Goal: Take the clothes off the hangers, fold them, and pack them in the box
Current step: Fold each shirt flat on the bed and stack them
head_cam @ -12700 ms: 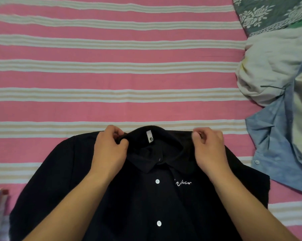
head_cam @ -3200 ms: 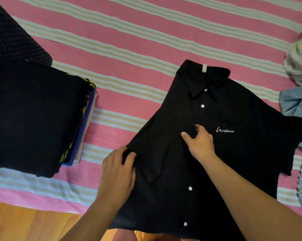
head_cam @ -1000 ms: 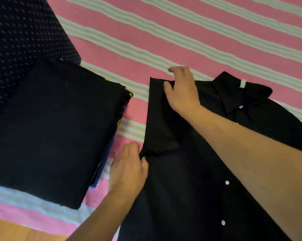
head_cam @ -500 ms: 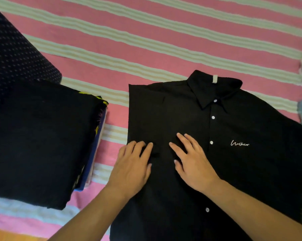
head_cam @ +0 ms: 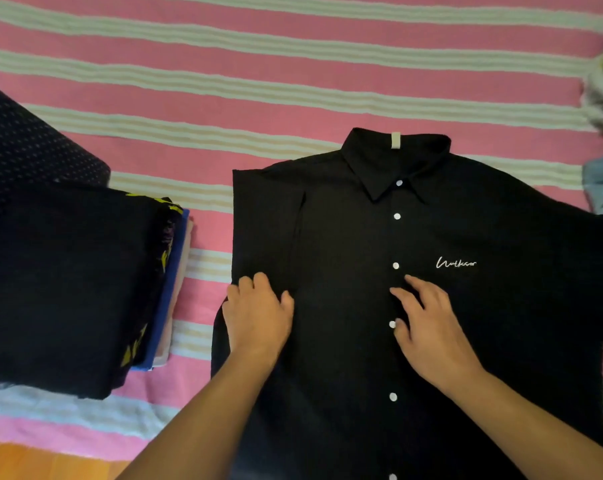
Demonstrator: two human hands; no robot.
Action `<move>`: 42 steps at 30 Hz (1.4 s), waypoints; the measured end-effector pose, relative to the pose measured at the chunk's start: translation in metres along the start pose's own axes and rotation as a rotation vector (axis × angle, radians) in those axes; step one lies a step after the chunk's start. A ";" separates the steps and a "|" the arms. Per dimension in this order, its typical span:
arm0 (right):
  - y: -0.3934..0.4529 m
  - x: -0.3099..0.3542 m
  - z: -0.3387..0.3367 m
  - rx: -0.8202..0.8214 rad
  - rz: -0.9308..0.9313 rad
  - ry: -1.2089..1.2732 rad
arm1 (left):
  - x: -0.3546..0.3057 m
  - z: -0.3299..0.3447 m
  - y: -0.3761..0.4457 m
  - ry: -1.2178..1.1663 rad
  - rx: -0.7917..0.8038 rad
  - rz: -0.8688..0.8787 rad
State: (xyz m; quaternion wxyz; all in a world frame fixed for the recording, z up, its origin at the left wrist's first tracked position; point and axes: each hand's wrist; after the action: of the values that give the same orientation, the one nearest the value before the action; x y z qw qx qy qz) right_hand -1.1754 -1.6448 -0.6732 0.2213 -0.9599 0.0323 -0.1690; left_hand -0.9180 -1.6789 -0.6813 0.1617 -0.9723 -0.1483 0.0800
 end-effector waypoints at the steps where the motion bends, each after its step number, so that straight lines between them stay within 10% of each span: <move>1: -0.001 -0.003 0.000 -0.003 -0.005 -0.001 | -0.001 -0.002 -0.001 0.064 0.018 0.057; 10: -0.015 -0.022 -0.012 0.016 0.019 -0.005 | -0.013 0.000 -0.004 0.312 0.066 0.405; 14: -0.032 -0.059 -0.037 -0.057 0.090 0.052 | -0.033 -0.005 -0.006 0.432 0.168 0.299; 20: -0.057 -0.183 -0.072 -0.469 0.618 0.309 | -0.165 -0.018 -0.020 0.138 0.186 0.561; 25: -0.036 -0.269 -0.072 -0.417 0.994 0.663 | -0.322 0.013 -0.036 -0.100 0.345 0.791; 31: -0.026 -0.292 -0.056 -0.299 0.852 1.005 | -0.495 0.052 -0.020 -0.055 0.222 1.099; 37: -0.048 -0.318 -0.064 -0.233 0.596 1.402 | -0.532 0.055 0.010 -0.130 0.368 0.955; 42: -0.061 -0.298 -0.075 -0.529 0.487 1.079 | -0.497 -0.003 0.007 -0.821 0.705 0.699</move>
State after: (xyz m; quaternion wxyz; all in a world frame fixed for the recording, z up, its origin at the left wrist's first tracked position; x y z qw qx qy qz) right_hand -1.4816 -1.5798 -0.6758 -0.0380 -0.7274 0.3963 -0.5589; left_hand -1.3842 -1.8425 -0.6278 0.3661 -0.7421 0.1624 0.5375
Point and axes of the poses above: each hand's wrist, its own y-axis towards the middle knuckle, its own z-axis out of the palm, x = y × z, and after that the axes turned 2 degrees about y, right-handed
